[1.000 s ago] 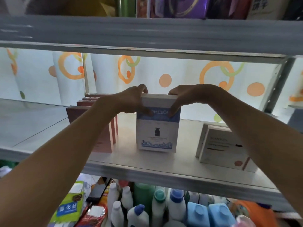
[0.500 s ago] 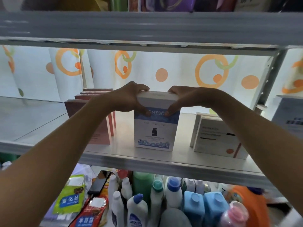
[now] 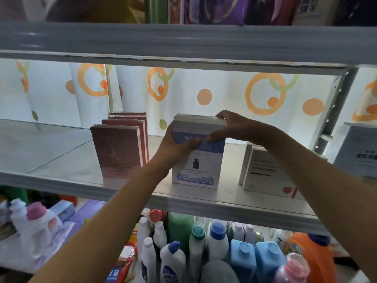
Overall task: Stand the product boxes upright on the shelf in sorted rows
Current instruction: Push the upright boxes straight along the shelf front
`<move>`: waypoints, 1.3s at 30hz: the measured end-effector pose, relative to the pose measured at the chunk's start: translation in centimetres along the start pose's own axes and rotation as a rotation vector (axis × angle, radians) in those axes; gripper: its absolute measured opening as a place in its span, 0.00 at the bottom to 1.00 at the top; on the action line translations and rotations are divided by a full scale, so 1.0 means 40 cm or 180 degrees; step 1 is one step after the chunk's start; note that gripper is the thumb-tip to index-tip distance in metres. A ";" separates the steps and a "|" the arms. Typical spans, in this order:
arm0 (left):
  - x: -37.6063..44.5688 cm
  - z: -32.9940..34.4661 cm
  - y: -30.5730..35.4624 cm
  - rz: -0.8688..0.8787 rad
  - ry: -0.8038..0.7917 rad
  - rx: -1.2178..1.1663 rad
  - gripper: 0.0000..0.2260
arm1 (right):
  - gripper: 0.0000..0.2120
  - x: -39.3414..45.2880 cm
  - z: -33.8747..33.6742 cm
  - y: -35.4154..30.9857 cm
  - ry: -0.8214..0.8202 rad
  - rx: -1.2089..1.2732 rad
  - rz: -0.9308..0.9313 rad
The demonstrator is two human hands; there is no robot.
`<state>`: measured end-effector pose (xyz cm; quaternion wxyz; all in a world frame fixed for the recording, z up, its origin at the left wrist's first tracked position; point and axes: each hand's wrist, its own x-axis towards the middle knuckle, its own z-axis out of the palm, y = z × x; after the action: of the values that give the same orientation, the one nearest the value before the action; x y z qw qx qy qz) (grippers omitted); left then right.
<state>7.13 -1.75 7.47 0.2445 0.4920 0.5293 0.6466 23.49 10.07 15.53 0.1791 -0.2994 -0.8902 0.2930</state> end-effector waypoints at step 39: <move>-0.068 0.013 0.052 0.0982 0.0848 0.1397 0.35 | 0.32 -0.041 -0.047 -0.085 0.0597 -0.0549 -0.0212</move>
<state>9.11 -4.46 8.33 -0.0404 0.5185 0.6029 0.6050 24.21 7.59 18.88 0.2447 -0.3100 -0.9009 0.1800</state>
